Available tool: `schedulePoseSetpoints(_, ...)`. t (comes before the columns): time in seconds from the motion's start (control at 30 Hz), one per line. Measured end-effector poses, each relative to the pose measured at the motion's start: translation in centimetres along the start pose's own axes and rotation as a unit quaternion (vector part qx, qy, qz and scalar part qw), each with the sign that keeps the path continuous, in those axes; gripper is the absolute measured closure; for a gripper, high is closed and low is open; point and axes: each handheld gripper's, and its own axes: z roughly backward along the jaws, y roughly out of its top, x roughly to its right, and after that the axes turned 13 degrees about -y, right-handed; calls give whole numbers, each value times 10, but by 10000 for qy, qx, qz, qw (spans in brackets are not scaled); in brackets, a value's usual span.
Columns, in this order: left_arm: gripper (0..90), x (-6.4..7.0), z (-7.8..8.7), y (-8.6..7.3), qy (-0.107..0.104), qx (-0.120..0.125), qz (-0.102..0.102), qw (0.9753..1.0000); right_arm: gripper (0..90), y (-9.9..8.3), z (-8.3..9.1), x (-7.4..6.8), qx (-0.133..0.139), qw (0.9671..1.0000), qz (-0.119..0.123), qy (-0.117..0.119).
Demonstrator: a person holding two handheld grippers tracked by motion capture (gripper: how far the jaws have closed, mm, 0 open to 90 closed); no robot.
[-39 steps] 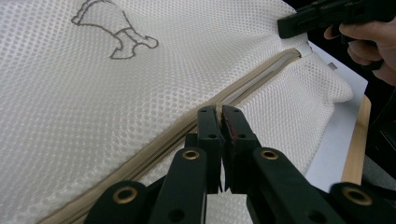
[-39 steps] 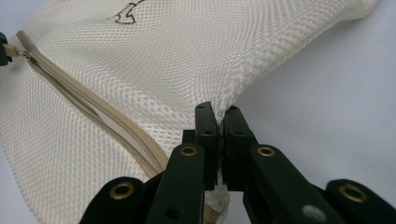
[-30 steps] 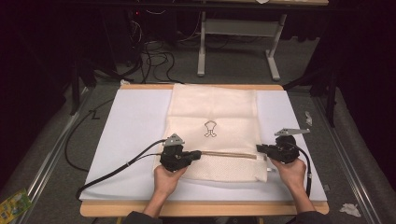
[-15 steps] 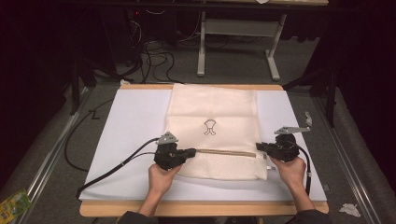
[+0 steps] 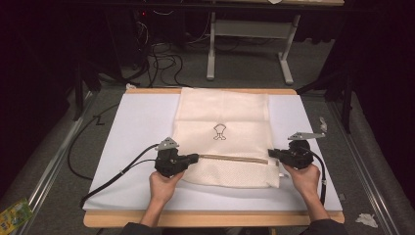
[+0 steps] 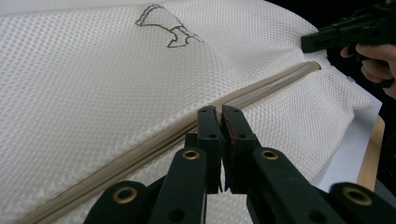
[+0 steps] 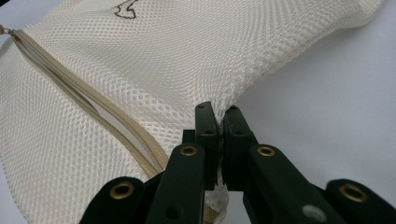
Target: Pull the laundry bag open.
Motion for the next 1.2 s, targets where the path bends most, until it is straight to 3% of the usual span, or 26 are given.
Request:
schedulePoseSetpoints(0.2,872,-4,7,-3,-5,54,63,10000,882,1,0,-2,-77,9999,45,-56)
schedulePoseSetpoints(0.47,872,-9,27,-6,241,94,119,9996,882,2,-1,-1,-79,10000,24,-38)
schedulePoseSetpoints(0.7,872,-14,32,-7,277,135,181,9994,882,2,-2,-5,-53,10000,39,-33)
schedulePoseSetpoints(0.8,872,-12,37,-6,433,158,109,9989,881,3,-3,-6,-33,10000,43,-17)
schedulePoseSetpoints(1.03,872,-15,39,-8,457,126,118,9988,881,1,-4,-6,-16,10000,31,-23)
schedulePoseSetpoints(1.2,872,-20,47,-9,496,246,211,9982,881,1,-3,-4,-22,9999,2,-100)
